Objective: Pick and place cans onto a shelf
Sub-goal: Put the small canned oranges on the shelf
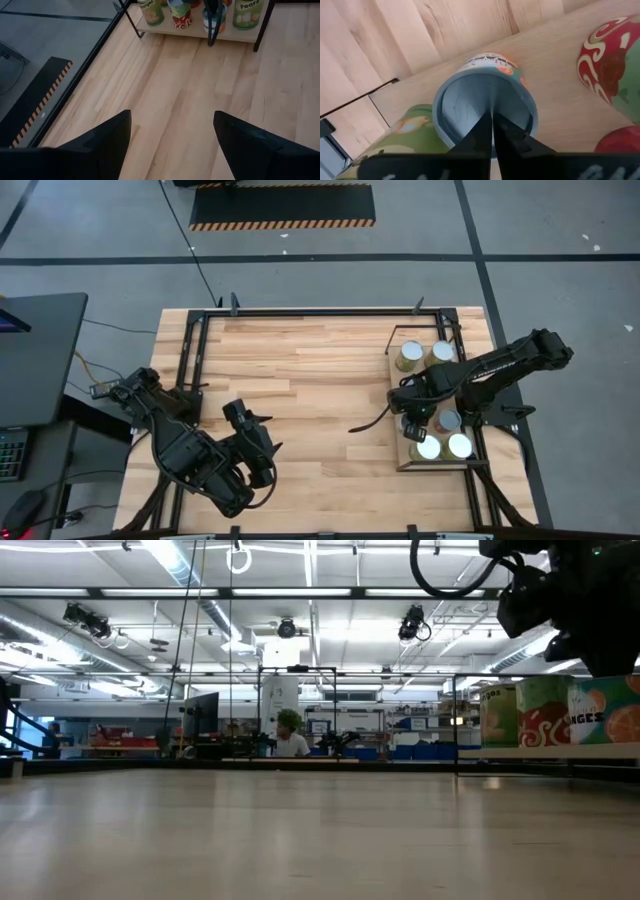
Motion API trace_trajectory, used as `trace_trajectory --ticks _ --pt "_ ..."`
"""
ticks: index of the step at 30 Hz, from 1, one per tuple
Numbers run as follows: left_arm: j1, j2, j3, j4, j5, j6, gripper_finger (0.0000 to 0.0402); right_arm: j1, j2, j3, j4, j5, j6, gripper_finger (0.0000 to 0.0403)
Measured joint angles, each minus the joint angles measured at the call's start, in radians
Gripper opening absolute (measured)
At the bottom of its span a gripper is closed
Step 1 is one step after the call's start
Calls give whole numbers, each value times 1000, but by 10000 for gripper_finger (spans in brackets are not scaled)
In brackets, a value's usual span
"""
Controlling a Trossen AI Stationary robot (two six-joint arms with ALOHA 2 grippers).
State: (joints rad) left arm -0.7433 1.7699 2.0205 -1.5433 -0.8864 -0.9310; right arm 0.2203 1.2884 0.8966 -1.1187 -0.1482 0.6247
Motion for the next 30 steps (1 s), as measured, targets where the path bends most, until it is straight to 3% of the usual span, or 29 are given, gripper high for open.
trace_trajectory --ticks 9,30 --pt "0 0 0 2 -2 1 288 0 -3 2 -49 -6 1 5" --pt "0 0 0 27 -8 0 288 -2 -4 0 -44 19 27 8"
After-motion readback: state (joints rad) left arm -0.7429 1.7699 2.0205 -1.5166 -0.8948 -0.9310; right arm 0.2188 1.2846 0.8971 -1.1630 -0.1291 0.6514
